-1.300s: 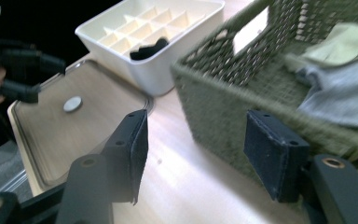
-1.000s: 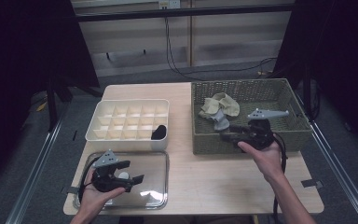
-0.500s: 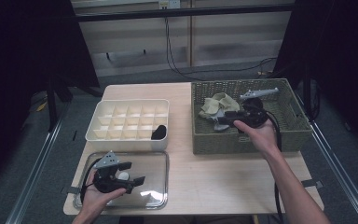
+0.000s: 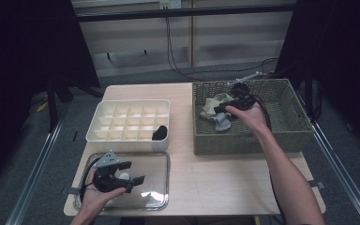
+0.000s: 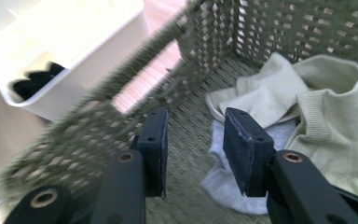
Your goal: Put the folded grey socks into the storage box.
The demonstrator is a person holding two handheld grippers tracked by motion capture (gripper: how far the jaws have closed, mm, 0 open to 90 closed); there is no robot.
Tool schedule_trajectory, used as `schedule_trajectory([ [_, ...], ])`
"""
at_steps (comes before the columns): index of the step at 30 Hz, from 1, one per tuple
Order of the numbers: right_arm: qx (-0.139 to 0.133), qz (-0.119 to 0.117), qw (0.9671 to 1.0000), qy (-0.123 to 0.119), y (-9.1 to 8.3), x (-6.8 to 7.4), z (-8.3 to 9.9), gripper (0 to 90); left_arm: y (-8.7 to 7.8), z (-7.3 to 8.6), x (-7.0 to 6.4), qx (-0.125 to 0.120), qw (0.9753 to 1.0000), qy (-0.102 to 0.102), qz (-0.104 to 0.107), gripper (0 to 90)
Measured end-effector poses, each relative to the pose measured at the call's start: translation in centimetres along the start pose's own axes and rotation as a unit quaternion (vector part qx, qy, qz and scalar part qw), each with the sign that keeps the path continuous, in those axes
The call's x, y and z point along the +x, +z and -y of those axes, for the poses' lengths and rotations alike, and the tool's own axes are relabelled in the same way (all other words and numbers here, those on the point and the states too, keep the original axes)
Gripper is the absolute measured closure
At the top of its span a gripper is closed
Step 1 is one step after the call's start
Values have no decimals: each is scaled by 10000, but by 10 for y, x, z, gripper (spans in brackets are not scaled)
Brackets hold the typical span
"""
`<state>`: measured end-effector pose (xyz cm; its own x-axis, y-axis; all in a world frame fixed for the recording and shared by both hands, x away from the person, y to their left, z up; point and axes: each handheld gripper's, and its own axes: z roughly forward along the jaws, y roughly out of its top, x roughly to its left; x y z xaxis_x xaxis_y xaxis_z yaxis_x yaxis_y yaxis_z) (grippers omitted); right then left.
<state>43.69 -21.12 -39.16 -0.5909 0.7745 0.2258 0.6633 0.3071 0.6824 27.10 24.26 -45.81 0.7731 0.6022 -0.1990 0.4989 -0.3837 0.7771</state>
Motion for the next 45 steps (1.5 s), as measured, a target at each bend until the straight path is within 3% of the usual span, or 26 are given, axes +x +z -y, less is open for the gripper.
schedule_trajectory([
  [6, 526, 97, 9986, 32, 27, -10, -7, 606, -3, 1, 2, -42, 10000, -35, -71, 173],
  [15, 965, 148, 9951, 135, 56, -20, -5, 614, -1, 1, 3, -46, 10000, -37, -16, 166],
  [21, 1277, 257, 9913, 168, 63, -21, -3, 596, 1, 3, 3, 3, 10000, -85, -19, 159],
  [24, 1464, 320, 9886, 157, 68, -20, -2, 640, 0, 5, 3, 20, 9999, -105, -36, 150],
  [26, 1577, 361, 9867, 145, 70, -20, -1, 744, 1, 6, 3, 16, 9999, -119, -18, 150],
  [29, 1480, 381, 9881, 181, 68, -21, -2, 862, 1, 5, 3, 48, 9999, -85, -27, 150],
  [33, 1241, 296, 9915, 244, 62, -21, -3, 873, 3, 5, 2, 55, 9999, -116, -13, 149],
  [38, 717, 109, 9967, 368, 49, -23, -3, 876, 3, 5, 2, 47, 9999, -108, -9, 149],
  [45, 138, -19, 9991, 401, 23, -20, -10, 877, 3, 4, 3, 39, 9999, -93, -23, 149],
])
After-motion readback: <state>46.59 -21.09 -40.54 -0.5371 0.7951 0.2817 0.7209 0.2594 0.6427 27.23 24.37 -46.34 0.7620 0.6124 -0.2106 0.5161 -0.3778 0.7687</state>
